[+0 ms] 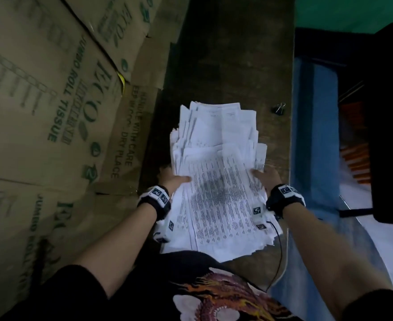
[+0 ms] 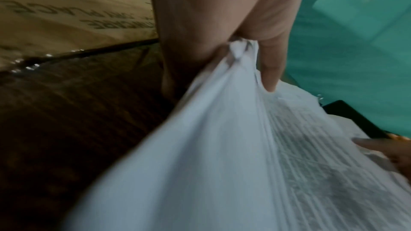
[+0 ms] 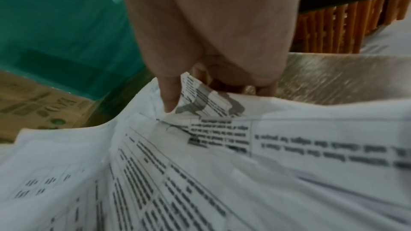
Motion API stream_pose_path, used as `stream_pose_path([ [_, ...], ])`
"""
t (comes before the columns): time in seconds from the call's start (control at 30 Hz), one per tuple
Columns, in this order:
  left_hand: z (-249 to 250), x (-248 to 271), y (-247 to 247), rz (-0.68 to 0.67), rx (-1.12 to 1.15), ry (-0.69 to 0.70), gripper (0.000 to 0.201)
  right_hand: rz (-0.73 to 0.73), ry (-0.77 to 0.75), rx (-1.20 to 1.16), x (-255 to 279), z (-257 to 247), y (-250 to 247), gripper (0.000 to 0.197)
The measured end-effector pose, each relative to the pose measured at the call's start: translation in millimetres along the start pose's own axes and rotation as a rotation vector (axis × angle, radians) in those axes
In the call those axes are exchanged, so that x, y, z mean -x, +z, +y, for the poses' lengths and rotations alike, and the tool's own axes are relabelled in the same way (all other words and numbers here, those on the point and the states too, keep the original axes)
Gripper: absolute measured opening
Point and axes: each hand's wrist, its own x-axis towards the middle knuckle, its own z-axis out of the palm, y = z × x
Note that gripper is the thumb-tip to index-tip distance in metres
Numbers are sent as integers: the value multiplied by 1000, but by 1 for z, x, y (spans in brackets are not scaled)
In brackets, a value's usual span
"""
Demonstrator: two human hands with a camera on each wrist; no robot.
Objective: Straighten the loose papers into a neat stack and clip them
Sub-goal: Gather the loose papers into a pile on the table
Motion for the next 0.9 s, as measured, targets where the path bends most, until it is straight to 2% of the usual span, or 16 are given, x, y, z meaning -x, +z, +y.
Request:
stream_pose_path([
  [0.07, 5, 9, 10, -47, -62, 20, 86, -7, 15, 68, 8, -4, -2, 69],
  [0.1, 6, 11, 15, -93, -50, 12, 85, -19, 20, 108, 7, -3, -3, 79],
  [0.27, 18, 21, 27, -228, 63, 9, 60, -9, 57, 193, 6, 10, -4, 111],
  [0.33, 20, 21, 28, -258, 79, -34, 55, 3, 57, 65, 6, 18, -7, 106],
  [0.37, 17, 17, 27, -258, 100, -64, 54, -21, 35, -22, 7, 23, -11, 96],
  [0.43, 13, 13, 20, -258, 176, -83, 57, -99, -46, -227, 13, 31, -21, 64],
  [0.47, 9, 9, 15, -260, 232, -89, 64, -136, -75, -327, 20, 32, -26, 50],
  [0.53, -4, -6, 10, -246, 278, -121, 89, -211, -73, -472, 26, 35, -34, 39],
  [0.57, -3, -6, 9, -258, 268, -122, 88, -256, -60, -507, 26, 36, -37, 40],
  [0.6, 3, -1, 10, -276, 243, -110, 74, -264, -41, -486, 23, 36, -36, 44],
  [0.67, 15, 10, 15, -282, 212, -79, 39, -212, -7, -300, 12, 32, -30, 67],
  [0.7, 19, 14, 21, -228, 202, -68, 33, -170, 13, -187, 6, 29, -26, 78],
  [0.73, 22, 18, 25, -181, 201, -51, 36, -130, 30, -112, 0, 26, -21, 84],
  [0.83, 20, 19, 29, -66, 183, 15, 45, -55, 28, -39, -3, 13, -14, 82],
  [0.9, 19, 18, 21, -39, 205, 64, 37, -7, -64, -79, 11, -4, -16, 66],
])
